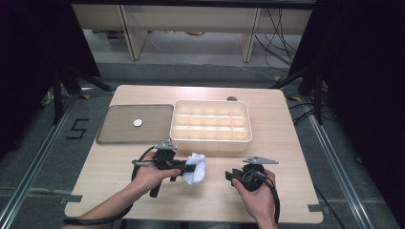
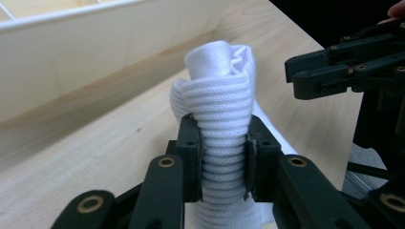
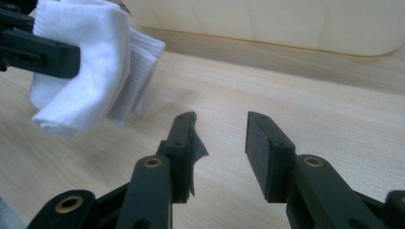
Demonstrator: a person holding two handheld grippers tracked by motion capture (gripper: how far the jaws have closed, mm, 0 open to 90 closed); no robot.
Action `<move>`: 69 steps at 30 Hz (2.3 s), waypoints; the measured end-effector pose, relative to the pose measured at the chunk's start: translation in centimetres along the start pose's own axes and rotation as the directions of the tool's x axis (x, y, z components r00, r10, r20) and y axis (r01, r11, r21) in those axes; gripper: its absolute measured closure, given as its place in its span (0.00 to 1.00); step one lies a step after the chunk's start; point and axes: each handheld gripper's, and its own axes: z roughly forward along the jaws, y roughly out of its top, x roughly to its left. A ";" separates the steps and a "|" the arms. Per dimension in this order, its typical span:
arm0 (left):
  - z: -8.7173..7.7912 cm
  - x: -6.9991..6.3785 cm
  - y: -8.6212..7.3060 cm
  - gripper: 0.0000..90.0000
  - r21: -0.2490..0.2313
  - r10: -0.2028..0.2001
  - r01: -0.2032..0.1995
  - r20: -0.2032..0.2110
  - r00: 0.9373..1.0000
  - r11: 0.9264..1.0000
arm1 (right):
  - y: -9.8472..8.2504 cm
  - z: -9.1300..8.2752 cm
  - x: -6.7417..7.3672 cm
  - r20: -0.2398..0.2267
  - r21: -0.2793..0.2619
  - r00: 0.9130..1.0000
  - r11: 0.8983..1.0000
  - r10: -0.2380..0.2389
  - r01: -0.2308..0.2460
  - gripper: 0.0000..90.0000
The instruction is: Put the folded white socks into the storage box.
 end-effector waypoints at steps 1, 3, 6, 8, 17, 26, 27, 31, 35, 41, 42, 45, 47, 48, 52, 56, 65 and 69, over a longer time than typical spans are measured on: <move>-0.2 0.0 0.0 0.79 -0.004 -0.006 0.006 -0.015 1.000 1.000 | 0.0 0.0 0.0 0.011 0.003 1.000 1.000 -0.002 0.002 0.71; -0.6 0.1 0.1 0.79 -0.010 -0.021 0.021 -0.024 0.999 1.000 | 0.0 0.0 0.0 0.002 0.001 1.000 1.000 -0.008 0.008 0.71; -1.2 0.2 0.3 0.79 -0.021 -0.037 0.036 -0.046 0.998 0.999 | -0.1 0.1 0.1 0.010 0.010 1.000 1.000 -0.011 0.011 0.70; -1.6 0.5 0.4 0.79 -0.027 -0.033 0.032 -0.046 0.998 0.999 | -0.1 0.1 0.1 0.012 0.011 1.000 1.000 -0.012 0.011 0.70; -2.8 1.3 0.9 0.79 -0.073 -0.036 0.031 -0.078 0.996 0.997 | -0.2 0.0 0.0 0.015 0.014 1.000 1.000 -0.012 0.012 0.69; -3.9 1.8 1.1 0.79 -0.100 -0.033 0.023 -0.099 0.994 0.995 | -0.3 0.0 0.2 0.015 0.015 1.000 1.000 0.014 -0.014 0.68; -4.0 1.9 1.1 0.79 -0.100 -0.035 0.024 -0.108 0.994 0.995 | -0.3 0.1 0.0 0.014 0.008 1.000 1.000 -0.014 0.014 0.68; -4.6 2.3 1.3 0.79 -0.121 -0.036 0.021 -0.121 0.992 0.992 | -0.3 0.1 -0.1 0.021 0.009 1.000 1.000 -0.021 0.021 0.67; -5.0 2.6 1.4 0.79 -0.141 -0.043 0.025 -0.125 0.991 0.990 | -0.3 0.0 -0.1 0.020 0.006 1.000 1.000 -0.019 0.019 0.66; -5.4 2.7 1.7 0.79 -0.158 -0.048 0.026 -0.135 0.990 0.987 | -0.4 0.2 -0.1 0.020 -0.013 1.000 1.000 -0.014 0.014 0.65; -5.5 2.6 1.8 0.79 -0.158 -0.050 0.028 -0.135 0.990 0.987 | -0.4 0.2 0.0 0.018 -0.020 1.000 1.000 -0.016 0.017 0.65; -5.7 2.7 2.1 0.79 -0.171 -0.048 0.025 -0.133 0.990 0.985 | -0.3 0.1 0.0 0.019 -0.027 1.000 1.000 -0.014 0.015 0.65; -5.8 2.7 2.3 0.79 -0.177 -0.048 0.024 -0.133 0.990 0.984 | -0.3 0.1 0.0 0.026 -0.038 0.999 0.999 -0.025 0.026 0.65; -5.8 2.6 2.4 0.79 -0.180 -0.049 0.024 -0.138 0.989 0.983 | -0.3 0.2 0.0 0.038 -0.038 0.999 0.999 -0.027 0.028 0.65; -6.0 2.7 2.9 0.79 -0.192 -0.042 0.013 -0.149 0.988 0.981 | -0.2 0.1 0.3 0.032 -0.041 0.999 0.999 -0.017 0.018 0.63; -6.0 2.8 3.5 0.79 -0.205 -0.034 0.003 -0.151 0.988 0.979 | -0.3 0.1 0.5 0.040 -0.036 0.999 0.999 -0.030 0.031 0.61; -5.6 3.2 4.7 0.79 -0.216 -0.025 -0.013 -0.173 0.985 0.976 | -0.3 0.3 0.4 0.022 -0.035 0.998 0.998 -0.059 0.060 0.63; -5.2 3.8 5.1 0.79 -0.202 -0.018 -0.023 -0.196 0.980 0.979 | -0.4 0.4 0.4 0.020 -0.039 0.998 0.997 -0.061 0.062 0.64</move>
